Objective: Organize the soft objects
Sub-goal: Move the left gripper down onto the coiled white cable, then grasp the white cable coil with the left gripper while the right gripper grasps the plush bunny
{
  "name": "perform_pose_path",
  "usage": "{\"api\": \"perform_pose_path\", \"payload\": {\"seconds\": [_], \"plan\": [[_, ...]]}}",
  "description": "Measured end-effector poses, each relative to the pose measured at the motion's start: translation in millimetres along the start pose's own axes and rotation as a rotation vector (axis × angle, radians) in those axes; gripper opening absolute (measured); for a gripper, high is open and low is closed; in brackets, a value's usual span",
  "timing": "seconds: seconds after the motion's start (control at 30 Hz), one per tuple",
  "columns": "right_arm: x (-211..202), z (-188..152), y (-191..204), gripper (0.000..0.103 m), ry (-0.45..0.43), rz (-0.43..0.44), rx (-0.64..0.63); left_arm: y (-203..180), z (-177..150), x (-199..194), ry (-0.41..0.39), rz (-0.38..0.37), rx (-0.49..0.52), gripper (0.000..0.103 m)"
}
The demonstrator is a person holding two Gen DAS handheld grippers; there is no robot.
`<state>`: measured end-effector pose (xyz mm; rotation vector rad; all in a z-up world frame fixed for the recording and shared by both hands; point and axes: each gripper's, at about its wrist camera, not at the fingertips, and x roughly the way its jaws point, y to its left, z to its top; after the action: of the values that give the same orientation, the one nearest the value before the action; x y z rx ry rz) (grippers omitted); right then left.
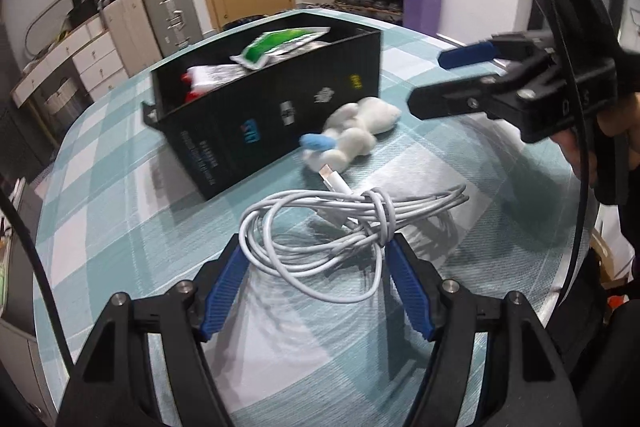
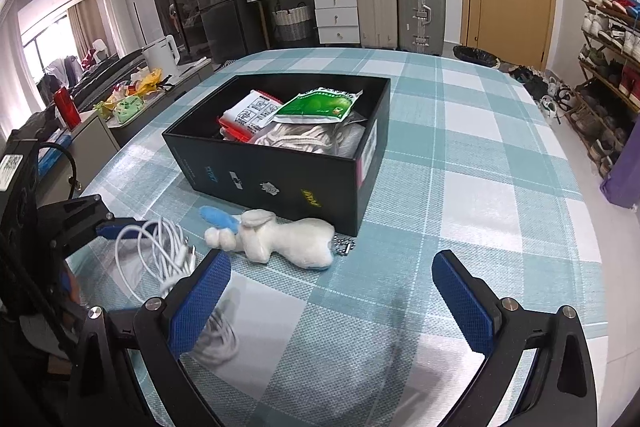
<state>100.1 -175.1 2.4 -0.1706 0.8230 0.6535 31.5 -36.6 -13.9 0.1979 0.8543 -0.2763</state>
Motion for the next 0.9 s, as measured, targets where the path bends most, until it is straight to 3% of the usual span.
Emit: {"api": "perform_pose_path", "payload": {"seconds": [0.67, 0.9], "plan": [[41.5, 13.3, 32.5, 0.102, 0.097, 0.087, -0.012, 36.2, -19.0, -9.9, -0.003, 0.049, -0.128, 0.069], [57.3, 17.7, 39.9, 0.102, 0.124, 0.053, -0.028, 38.2, -19.5, -8.5, 0.000, 0.046, -0.139, 0.062]]}}
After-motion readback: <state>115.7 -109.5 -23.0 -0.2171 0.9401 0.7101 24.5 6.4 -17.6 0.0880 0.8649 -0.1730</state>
